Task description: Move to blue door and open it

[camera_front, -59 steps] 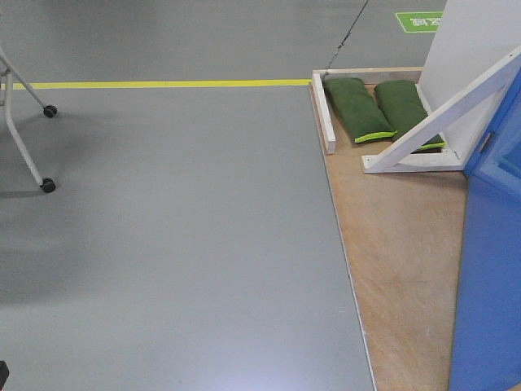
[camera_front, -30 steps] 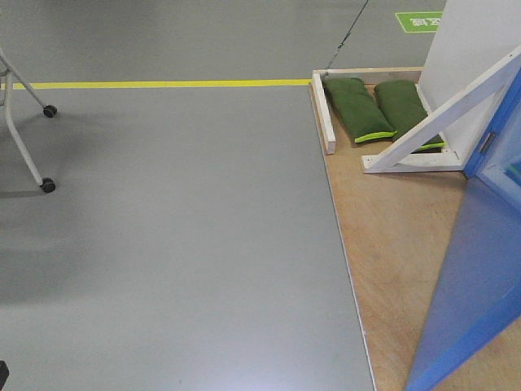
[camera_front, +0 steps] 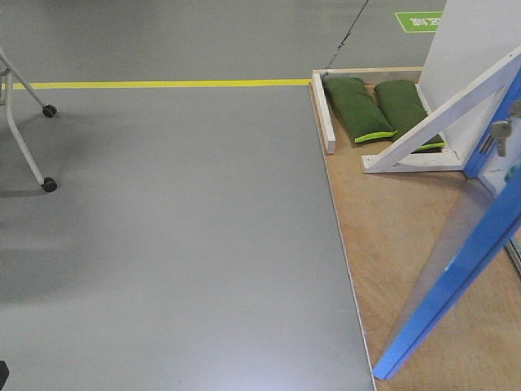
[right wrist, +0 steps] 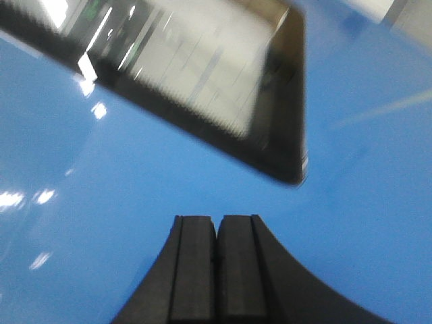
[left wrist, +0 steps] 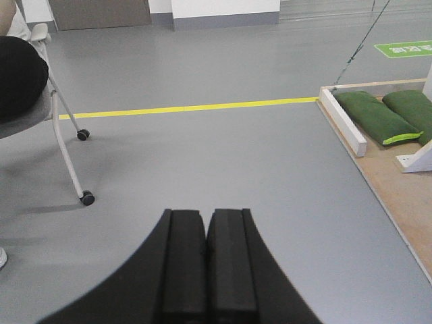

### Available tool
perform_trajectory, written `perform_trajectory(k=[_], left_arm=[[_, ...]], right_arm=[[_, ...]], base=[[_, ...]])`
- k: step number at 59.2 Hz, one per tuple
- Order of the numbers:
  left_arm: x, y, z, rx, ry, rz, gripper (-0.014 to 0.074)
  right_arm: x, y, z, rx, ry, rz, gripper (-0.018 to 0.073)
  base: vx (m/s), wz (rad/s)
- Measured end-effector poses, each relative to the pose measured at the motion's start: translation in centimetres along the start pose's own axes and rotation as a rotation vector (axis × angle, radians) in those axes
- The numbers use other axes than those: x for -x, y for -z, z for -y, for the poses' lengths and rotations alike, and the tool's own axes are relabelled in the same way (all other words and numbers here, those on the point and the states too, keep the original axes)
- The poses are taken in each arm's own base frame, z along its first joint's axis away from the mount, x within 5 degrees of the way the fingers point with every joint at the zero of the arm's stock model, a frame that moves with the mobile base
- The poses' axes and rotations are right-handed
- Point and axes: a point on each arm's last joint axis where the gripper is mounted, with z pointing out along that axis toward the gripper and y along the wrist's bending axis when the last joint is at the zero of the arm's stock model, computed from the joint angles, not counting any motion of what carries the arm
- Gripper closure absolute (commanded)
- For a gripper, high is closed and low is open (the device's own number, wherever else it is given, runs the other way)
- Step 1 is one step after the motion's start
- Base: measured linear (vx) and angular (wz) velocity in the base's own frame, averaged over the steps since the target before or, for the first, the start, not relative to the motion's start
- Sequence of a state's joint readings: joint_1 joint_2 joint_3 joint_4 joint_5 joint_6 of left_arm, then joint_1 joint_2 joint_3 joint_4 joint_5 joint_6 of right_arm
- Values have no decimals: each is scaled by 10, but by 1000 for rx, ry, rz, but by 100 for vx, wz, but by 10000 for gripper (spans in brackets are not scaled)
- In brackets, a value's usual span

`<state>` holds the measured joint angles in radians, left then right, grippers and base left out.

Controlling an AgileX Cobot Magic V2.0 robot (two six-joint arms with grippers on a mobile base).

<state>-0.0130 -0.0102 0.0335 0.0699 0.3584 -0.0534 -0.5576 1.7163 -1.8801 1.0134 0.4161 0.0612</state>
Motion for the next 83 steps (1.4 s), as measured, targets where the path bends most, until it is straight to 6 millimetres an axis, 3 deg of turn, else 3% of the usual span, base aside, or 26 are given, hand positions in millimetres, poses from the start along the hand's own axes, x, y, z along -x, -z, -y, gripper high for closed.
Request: perform_trajectory(k=[23,54,68,83], left_arm=[[0,0,0,0,0,0,526],[0,0,0,0,0,0,526],[0,0,0,0,0,0,526],[0,0,0,0,0,0,526]], right_arm=[[-46,-6,-30,75,23,-157,564],[-138,-14,-82,202,84,-308,564],[-174,-34,-76,188,166,-292,564],[-178,-44,-68,172,168,-259,564]], base=[[0,0],[0,0],[0,0],[0,0]])
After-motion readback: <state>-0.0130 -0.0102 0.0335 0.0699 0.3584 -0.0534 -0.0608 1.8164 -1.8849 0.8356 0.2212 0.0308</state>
